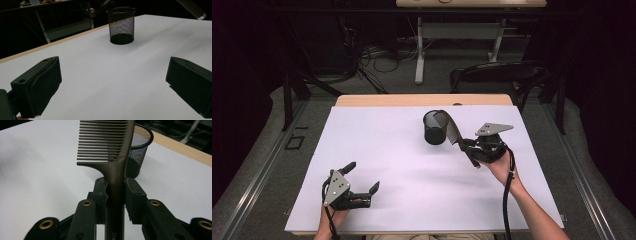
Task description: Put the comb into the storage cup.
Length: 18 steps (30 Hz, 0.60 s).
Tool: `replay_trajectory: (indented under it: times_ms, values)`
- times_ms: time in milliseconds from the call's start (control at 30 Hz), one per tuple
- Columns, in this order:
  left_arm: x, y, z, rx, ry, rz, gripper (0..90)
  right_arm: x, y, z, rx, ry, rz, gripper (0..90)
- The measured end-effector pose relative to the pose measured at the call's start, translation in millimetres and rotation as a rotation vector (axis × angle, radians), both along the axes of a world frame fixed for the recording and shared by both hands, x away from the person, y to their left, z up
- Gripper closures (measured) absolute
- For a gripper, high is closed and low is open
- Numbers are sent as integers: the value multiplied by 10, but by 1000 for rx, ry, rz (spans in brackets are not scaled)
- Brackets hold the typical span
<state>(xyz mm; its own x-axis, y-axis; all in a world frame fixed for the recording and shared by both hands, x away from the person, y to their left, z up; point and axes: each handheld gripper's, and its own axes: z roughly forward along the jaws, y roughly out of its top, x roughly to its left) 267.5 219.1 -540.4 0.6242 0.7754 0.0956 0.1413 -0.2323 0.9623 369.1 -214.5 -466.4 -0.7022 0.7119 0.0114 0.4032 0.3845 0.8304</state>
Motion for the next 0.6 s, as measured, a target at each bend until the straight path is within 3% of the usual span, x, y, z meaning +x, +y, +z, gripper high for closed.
replay_trajectory:
  times_ms: [600]
  values:
    - [-1,2,0,1,-2,-2,2,39,-13,20,17,-31,-24,726]
